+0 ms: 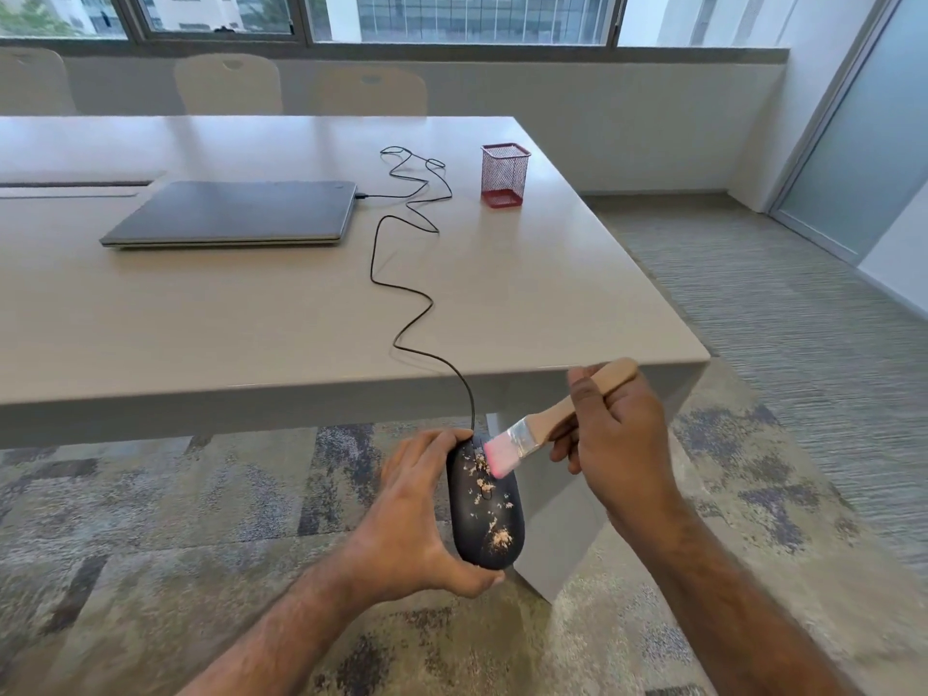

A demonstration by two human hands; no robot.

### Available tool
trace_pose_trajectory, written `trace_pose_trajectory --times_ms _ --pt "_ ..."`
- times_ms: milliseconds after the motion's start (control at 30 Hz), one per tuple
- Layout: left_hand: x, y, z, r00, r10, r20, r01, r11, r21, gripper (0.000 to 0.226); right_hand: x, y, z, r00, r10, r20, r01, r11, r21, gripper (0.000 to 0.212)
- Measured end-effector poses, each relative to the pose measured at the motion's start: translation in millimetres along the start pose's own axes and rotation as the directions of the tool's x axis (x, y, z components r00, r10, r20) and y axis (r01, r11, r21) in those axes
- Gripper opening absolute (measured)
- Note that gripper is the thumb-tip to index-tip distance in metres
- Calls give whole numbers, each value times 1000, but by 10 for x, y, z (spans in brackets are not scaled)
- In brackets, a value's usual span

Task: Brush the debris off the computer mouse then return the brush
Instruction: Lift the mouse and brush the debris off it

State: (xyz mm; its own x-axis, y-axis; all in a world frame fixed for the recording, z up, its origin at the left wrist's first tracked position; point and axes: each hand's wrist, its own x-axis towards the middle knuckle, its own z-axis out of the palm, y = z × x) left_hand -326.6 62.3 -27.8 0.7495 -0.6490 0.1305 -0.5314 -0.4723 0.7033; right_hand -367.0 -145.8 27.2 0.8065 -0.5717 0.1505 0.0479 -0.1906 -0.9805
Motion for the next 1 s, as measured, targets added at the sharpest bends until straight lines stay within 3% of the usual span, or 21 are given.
trace_pose_trajectory --times_ms 200,367,467,567,667,800,900,1000 --pt "-9 -38 22 1000 5 3 -5 1000 -13 120 -10 -35 16 996 -69 -60 65 995 -69 16" --pt "15 -41 15 1000 17 -11 -17 1000 0 119 -11 -13 56 999 -35 8 35 998 -61 17" --pt "17 -35 7 999 30 -14 -30 1000 1 117 22 -20 45 997 -60 -47 55 993 -108 17" --pt "22 -36 0 999 33 -13 -33 999 -1 116 58 -43 37 993 -82 -83 76 995 -65 16" --pt "34 -41 7 999 34 -16 -34 999 0 117 58 -23 92 997 -77 -23 77 997 -18 17" --pt "25 -52 16 999 53 -8 -53 999 0 114 98 16 101 996 -74 -52 68 992 -104 18" --pt "28 -55 26 998 56 -6 -56 998 -3 112 119 21 44 994 -72 -88 65 995 -71 17" --pt "54 -55 43 998 56 -8 -56 998 -6 115 87 46 45 998 -51 -34 51 998 -25 17"
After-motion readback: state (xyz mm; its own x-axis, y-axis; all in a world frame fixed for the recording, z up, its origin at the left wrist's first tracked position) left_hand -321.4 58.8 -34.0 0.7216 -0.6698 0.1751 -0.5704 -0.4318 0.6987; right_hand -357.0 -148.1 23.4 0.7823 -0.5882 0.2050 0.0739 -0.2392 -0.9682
